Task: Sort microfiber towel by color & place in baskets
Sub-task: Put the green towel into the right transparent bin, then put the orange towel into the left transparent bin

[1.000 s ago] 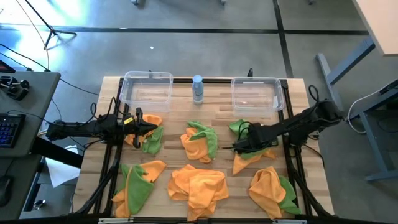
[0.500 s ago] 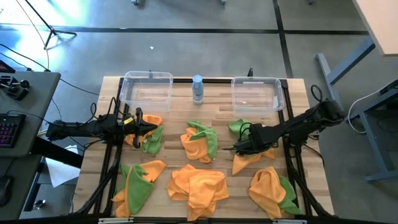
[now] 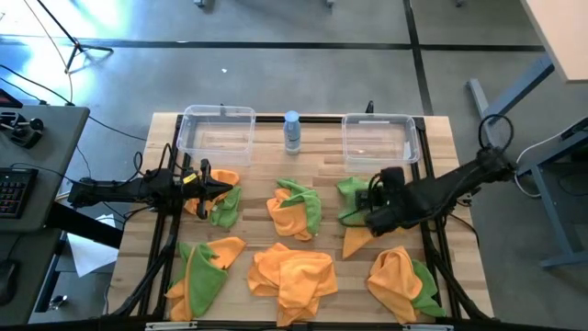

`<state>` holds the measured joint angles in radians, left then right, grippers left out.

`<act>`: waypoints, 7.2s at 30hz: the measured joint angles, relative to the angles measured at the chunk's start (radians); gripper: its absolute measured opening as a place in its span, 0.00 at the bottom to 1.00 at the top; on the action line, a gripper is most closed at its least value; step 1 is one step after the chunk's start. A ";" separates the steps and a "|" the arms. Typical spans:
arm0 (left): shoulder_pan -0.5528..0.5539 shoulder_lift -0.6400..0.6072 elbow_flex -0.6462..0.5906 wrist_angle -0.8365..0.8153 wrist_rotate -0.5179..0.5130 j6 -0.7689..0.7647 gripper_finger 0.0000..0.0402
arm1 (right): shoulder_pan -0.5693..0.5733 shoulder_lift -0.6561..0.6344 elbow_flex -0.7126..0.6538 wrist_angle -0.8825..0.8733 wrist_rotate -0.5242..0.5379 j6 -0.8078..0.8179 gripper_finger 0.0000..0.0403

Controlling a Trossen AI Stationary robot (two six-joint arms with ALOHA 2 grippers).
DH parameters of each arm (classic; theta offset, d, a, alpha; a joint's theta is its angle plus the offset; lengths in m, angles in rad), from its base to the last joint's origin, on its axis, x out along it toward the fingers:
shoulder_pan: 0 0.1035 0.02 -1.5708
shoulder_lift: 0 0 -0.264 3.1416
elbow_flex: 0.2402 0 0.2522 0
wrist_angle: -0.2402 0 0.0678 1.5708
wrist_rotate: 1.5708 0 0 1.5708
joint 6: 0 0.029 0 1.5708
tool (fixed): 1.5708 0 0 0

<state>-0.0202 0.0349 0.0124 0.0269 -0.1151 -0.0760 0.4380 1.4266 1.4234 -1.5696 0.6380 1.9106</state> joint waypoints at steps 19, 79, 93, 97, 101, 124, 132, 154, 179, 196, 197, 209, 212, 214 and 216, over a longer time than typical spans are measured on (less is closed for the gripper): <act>0.000 0.000 0.000 0.000 0.000 0.000 0.00 | -0.289 0.000 0.656 0.023 0.601 -0.767 0.00; 0.000 0.000 0.000 0.000 0.000 0.000 0.00 | -1.108 -0.173 -0.293 0.494 -0.369 -1.114 0.42; 0.000 0.000 0.000 0.007 0.000 -0.001 0.00 | -0.771 -0.376 -0.293 0.410 -0.314 -0.917 0.07; 0.000 0.000 0.000 0.022 0.000 -0.046 0.00 | -0.563 -0.393 -0.293 0.446 -0.218 -0.867 0.04; 0.000 0.000 0.000 0.037 0.000 -0.164 0.00 | -0.357 -0.379 -0.292 0.498 -0.133 -0.821 0.05; -0.049 0.324 0.474 -0.420 -0.233 -0.337 0.00 | 0.050 -0.215 -0.293 0.495 -0.034 -0.836 0.00; -0.113 0.661 0.707 -0.554 -0.378 -0.493 0.00 | 0.023 -0.437 -0.632 0.948 -0.123 -1.055 0.00; -0.250 1.265 1.200 -1.522 -0.309 -1.389 0.01 | -0.052 -0.895 -0.984 1.179 -0.197 -1.415 0.00; -0.023 1.416 0.978 -1.454 -0.210 -1.318 0.52 | -0.051 -0.897 -0.984 1.140 -0.319 -1.357 0.00; 0.017 1.401 0.791 -1.247 -0.193 -1.283 0.05 | -0.051 -0.896 -0.984 1.140 -0.251 -1.332 0.00; 0.014 1.401 0.801 -1.250 -0.185 -1.281 0.04 | -0.051 -0.896 -0.984 1.140 -0.245 -1.332 0.00; -0.138 1.334 1.203 -1.576 -0.223 -1.326 0.00 | -0.051 -0.896 -0.984 1.141 -0.217 -1.325 0.00; -0.164 1.276 1.320 -1.606 -0.302 -1.357 0.00 | -0.051 -0.895 -0.984 1.140 -0.196 -1.324 0.00; -0.184 1.239 1.381 -1.587 -0.378 -1.348 0.00 | -0.051 -0.890 -0.984 1.144 -0.183 -1.322 0.00; -0.198 1.211 1.448 -1.593 -0.468 -1.336 0.00 | -0.051 -0.889 -0.984 1.144 -0.174 -1.308 0.00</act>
<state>-0.2186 1.2456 1.4605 -1.5661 -0.5833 -1.4115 0.3866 0.5374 0.4397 -0.4259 0.4644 0.6030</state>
